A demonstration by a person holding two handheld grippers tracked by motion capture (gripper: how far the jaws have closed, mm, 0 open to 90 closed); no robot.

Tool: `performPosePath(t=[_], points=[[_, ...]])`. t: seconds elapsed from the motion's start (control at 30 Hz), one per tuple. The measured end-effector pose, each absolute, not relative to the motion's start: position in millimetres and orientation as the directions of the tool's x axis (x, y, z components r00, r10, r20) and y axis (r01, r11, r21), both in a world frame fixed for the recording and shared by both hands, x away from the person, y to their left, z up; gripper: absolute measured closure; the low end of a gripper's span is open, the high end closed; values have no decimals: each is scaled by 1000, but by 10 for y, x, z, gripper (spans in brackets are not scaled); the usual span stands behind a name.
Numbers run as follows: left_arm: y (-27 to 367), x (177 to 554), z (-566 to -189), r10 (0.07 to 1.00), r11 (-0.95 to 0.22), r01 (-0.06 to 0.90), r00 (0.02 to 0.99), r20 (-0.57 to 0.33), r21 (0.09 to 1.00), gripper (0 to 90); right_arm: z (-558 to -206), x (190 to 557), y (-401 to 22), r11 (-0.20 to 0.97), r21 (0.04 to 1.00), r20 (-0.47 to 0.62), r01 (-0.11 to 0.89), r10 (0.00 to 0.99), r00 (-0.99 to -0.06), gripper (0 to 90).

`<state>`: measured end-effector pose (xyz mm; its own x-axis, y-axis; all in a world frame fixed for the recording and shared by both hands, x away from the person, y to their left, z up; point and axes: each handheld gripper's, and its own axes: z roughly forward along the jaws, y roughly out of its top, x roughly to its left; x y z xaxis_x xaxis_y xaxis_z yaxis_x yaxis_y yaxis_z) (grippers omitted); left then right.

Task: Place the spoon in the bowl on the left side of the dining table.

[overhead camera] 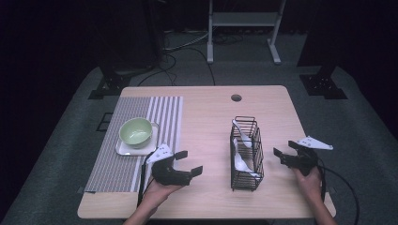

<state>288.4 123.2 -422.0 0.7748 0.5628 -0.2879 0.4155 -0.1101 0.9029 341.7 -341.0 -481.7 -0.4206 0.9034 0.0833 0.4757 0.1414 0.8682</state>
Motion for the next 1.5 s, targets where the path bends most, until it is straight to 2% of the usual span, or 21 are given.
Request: performPosePath(t=[1.5], points=[[726,2981,-4014,512,-106,407,804,-301,907,90,-4817,3418,-3413,139,868,89,477,901,-425,209]])
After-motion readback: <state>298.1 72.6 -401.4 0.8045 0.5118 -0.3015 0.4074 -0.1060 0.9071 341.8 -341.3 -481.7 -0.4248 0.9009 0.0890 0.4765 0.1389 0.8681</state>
